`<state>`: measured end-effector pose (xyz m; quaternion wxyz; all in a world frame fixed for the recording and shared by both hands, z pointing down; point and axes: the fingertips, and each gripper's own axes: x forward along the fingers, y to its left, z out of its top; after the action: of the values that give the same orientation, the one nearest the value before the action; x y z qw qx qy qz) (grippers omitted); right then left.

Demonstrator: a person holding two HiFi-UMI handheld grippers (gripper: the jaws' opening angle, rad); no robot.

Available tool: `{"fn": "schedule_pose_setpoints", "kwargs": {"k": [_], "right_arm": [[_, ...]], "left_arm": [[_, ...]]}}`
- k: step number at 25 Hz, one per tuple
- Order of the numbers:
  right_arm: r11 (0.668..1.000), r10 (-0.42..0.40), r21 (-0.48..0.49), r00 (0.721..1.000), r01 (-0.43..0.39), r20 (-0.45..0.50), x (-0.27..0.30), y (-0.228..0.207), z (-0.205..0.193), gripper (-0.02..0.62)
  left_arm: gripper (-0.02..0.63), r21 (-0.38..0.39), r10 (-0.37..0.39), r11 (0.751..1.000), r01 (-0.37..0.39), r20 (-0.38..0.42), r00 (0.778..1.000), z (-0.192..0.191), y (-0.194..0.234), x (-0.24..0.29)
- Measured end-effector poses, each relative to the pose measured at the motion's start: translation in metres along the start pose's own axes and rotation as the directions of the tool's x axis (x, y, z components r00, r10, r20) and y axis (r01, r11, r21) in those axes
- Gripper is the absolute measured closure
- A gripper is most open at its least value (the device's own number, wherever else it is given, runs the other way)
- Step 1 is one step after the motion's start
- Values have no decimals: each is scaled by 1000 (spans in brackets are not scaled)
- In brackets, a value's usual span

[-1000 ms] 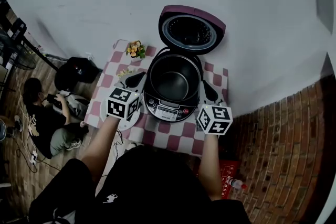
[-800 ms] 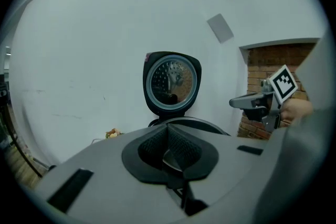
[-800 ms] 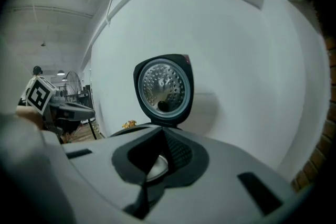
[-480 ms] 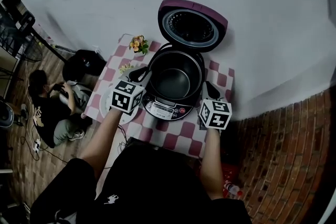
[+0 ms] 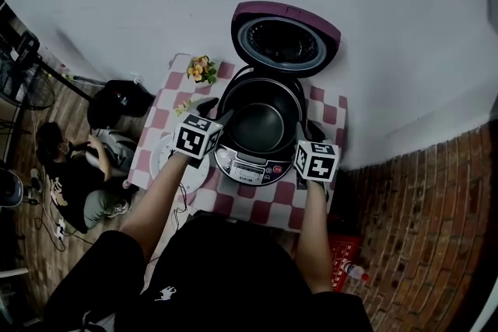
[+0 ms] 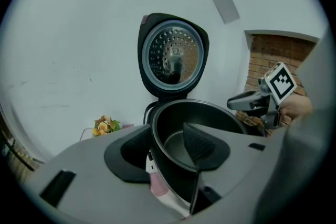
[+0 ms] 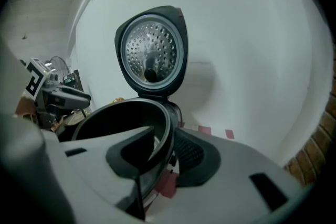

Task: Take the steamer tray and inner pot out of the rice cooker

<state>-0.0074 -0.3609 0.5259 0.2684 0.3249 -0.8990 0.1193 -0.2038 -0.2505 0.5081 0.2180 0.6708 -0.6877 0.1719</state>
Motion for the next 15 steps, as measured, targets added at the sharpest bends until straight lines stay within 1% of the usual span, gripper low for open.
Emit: {"fn": "schedule_pose_setpoints", "kwargs": {"k": [3, 5, 7, 9, 11, 13, 15], "right_arm": [[1000, -16, -16, 998, 15, -58, 11, -2, -6, 453], [999, -31, -19, 996, 29, -86, 17, -4, -5, 434], [999, -46, -27, 992, 44, -115, 24, -5, -4, 427], [997, -64, -50, 987, 57, -145, 32, -5, -4, 413], [994, -87, -78, 981, 74, -172, 38, -7, -5, 413], [990, -109, -113, 973, 87, -205, 43, -9, -8, 413], [981, -134, -171, 963, 95, -234, 46, -10, -10, 413]], "left_arm": [[405, 20, -1, 1000, 1, -38, 999, -3, 7, 11], [405, 44, -6, 999, 9, -59, 998, -2, 9, 18], [405, 76, -8, 997, 14, -80, 997, -2, 9, 26], [405, 108, -2, 994, 14, -102, 995, -5, 10, 33], [403, 133, 1, 991, 15, -122, 992, -6, 11, 40], [393, 149, 1, 989, 20, -142, 990, -7, 13, 46], [382, 172, 10, 985, 19, -165, 986, -8, 14, 52]]}}
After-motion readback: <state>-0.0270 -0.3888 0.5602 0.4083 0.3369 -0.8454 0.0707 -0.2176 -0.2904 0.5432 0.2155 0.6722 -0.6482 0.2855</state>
